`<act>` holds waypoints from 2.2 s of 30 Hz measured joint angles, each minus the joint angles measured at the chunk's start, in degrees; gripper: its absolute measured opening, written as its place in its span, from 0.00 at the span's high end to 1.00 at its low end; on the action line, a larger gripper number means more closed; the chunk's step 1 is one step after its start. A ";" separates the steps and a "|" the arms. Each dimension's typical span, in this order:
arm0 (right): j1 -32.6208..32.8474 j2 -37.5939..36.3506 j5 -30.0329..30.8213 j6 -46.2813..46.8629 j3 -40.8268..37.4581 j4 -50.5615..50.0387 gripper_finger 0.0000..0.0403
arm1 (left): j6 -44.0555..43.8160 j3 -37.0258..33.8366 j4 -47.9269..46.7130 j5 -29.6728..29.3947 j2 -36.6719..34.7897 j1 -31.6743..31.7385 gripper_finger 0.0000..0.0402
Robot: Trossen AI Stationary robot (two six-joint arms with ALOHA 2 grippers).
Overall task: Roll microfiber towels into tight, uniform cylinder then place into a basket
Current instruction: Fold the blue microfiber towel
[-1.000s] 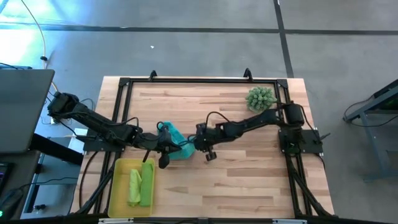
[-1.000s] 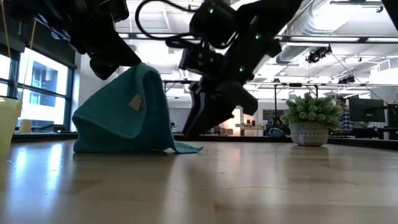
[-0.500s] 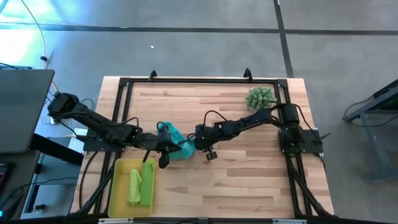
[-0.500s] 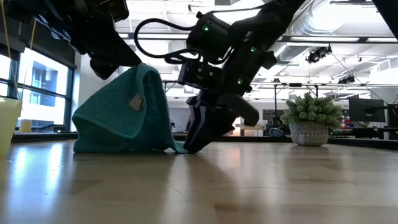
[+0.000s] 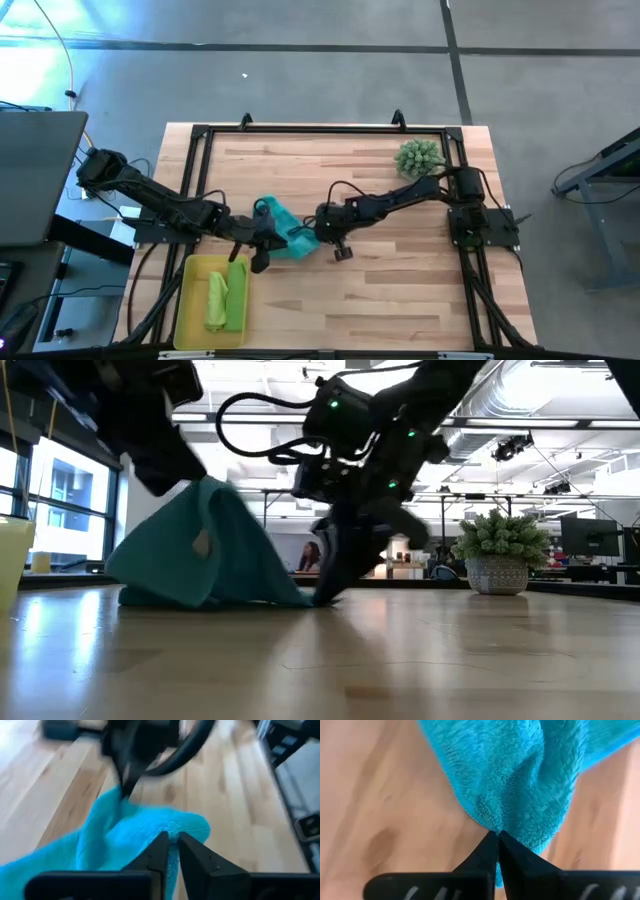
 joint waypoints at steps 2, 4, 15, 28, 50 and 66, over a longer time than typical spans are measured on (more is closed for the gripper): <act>0.54 -1.42 -1.63 2.06 -0.16 -2.52 0.99 | 0.00 0.00 -2.63 -0.32 0.02 0.00 0.86; 0.88 -2.91 -3.53 4.39 -0.34 -5.40 1.00 | 0.00 0.00 -4.82 -2.09 0.02 0.00 0.81; 3.44 -8.09 -8.39 21.93 -0.17 -12.35 1.00 | 6.43 0.00 -5.71 -16.67 0.02 -0.14 0.69; 1.57 -15.21 -24.84 28.03 4.98 -12.57 1.00 | 5.54 -0.02 1.89 5.39 1.66 -9.41 0.71; -3.11 -17.41 14.82 32.79 14.54 -30.69 1.00 | 12.45 -0.02 13.40 -10.74 11.12 -11.49 0.71; -3.20 -15.80 14.48 32.65 11.81 -27.87 1.00 | 19.98 4.78 27.70 -11.87 33.97 -10.36 0.71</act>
